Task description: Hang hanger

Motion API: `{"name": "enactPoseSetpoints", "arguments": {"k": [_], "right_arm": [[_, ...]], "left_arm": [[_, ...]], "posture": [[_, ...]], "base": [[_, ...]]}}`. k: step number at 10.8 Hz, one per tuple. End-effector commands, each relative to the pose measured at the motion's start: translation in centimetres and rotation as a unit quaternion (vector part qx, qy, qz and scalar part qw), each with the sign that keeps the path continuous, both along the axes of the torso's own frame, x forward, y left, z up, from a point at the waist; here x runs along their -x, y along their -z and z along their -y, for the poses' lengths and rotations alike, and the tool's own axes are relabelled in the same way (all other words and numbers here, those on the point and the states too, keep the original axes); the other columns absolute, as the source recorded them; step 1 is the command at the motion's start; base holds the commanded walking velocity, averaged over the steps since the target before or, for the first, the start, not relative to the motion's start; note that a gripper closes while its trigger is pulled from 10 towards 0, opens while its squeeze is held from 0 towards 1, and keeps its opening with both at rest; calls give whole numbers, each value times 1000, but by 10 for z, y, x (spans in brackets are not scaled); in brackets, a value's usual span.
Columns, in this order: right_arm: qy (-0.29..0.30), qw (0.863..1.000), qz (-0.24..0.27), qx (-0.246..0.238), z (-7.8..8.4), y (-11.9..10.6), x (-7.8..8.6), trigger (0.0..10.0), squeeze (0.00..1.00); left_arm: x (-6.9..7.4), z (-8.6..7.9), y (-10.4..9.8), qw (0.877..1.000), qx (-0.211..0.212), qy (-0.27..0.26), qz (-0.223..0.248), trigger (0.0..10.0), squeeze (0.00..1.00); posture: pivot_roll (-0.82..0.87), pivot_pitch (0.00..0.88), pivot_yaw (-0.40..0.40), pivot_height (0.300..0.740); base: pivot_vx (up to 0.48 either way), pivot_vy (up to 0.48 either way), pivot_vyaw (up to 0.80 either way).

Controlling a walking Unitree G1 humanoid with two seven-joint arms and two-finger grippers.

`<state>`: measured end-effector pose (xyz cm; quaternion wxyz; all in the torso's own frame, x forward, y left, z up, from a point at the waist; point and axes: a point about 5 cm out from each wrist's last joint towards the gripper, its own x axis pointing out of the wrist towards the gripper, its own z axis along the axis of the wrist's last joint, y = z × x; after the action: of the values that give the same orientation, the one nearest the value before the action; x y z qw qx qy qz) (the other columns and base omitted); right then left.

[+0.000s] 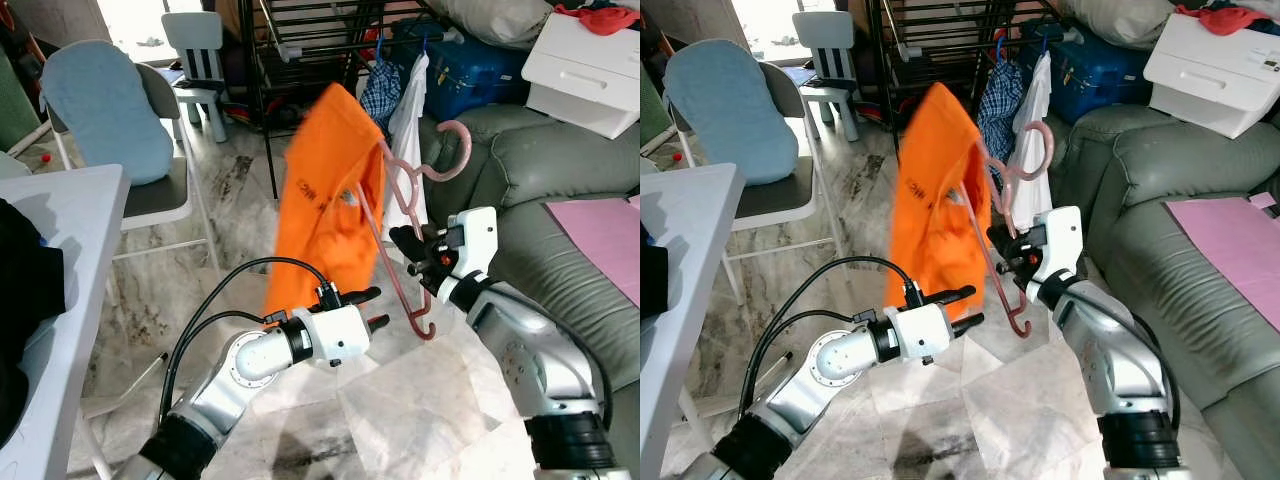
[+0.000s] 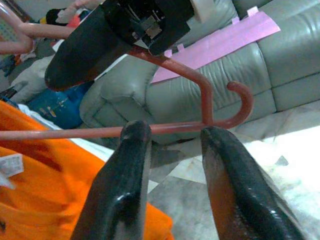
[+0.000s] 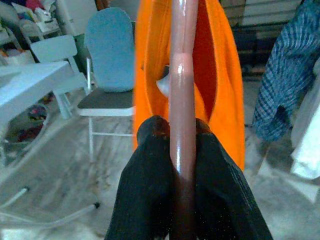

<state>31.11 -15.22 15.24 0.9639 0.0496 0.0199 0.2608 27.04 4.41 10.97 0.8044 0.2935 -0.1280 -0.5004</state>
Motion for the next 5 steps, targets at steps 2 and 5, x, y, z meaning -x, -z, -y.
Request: {"name": "enactPoseSetpoints", "arguments": {"k": [2,5], "right_arm": [[-22,997,65,48,-4,-3,6,10000,0],[-115,990,39,76,8,17,30,10000,0]], "left_arm": [[-1,-12,-8,1000,-2,-14,6,10000,1000],[-22,-57,-34,995,12,-93,39,10000,1000]], "posture": [[-158,7,-10,740],[-147,14,-12,740]], "base": [[0,0,0],[0,0,0]]}}
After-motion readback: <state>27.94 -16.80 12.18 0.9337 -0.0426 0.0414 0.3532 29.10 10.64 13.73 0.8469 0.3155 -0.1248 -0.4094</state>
